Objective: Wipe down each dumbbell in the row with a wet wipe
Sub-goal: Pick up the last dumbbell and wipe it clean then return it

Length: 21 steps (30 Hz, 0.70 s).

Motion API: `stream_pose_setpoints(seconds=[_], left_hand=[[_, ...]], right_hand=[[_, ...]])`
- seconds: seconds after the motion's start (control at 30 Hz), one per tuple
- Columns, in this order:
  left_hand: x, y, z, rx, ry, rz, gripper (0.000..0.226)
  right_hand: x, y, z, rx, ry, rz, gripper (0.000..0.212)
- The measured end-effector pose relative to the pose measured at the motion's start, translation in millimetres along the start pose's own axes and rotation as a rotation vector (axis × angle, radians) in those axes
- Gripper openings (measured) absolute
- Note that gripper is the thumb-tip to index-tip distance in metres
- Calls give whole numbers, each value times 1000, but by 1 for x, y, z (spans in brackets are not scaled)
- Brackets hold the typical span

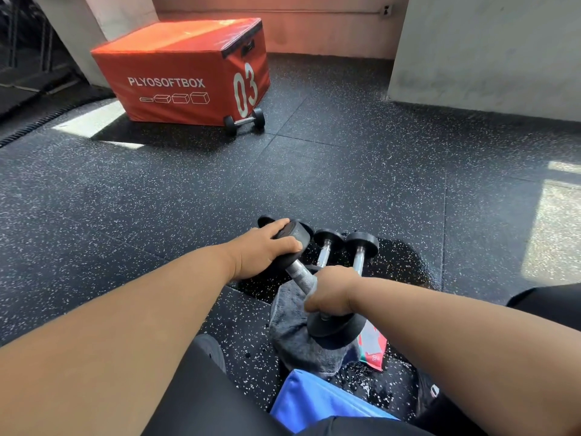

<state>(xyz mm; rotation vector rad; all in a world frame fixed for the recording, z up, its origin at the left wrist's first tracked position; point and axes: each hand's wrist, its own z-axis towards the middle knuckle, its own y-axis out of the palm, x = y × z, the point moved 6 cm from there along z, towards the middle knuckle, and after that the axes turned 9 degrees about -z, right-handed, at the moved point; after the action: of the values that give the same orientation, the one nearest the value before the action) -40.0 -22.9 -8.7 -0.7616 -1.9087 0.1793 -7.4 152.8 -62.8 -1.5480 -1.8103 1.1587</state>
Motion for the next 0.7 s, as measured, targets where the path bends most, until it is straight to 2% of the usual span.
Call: stream_pose_setpoints(seconds=[0.17,0.3,0.37,0.43,0.47,0.53,0.57,0.63,0.7], left_hand=[[3,2,3,12,-10,1,107],[4,3,2,6,-10,25,107],[3,3,1,4,-16,26,106],[0,2,2,1,-26,16,105],[-1,2,2,2,-32,11,105],[-2,1,1,-2,-35,2,105],[-1,1,0,-5,-34,-1,106],[1,0,-2,-6,-34,-2,108],[3,0,-3,-12,-36,12,110]], right_hand=[[-8,-4,-3,223,23,74,25],[-21,-11,-3,262,-20,186,25],[-25,-14,-3,166,-80,340,25],[-25,-17,-7,-19,-157,487,26],[-23,-19,-12,-118,-197,493,27],[-19,-24,-19,-235,-251,452,44],[-17,-26,-20,-260,-264,468,44],[-14,-28,-17,-256,-251,572,23],[-11,-27,-13,-223,-232,636,35]])
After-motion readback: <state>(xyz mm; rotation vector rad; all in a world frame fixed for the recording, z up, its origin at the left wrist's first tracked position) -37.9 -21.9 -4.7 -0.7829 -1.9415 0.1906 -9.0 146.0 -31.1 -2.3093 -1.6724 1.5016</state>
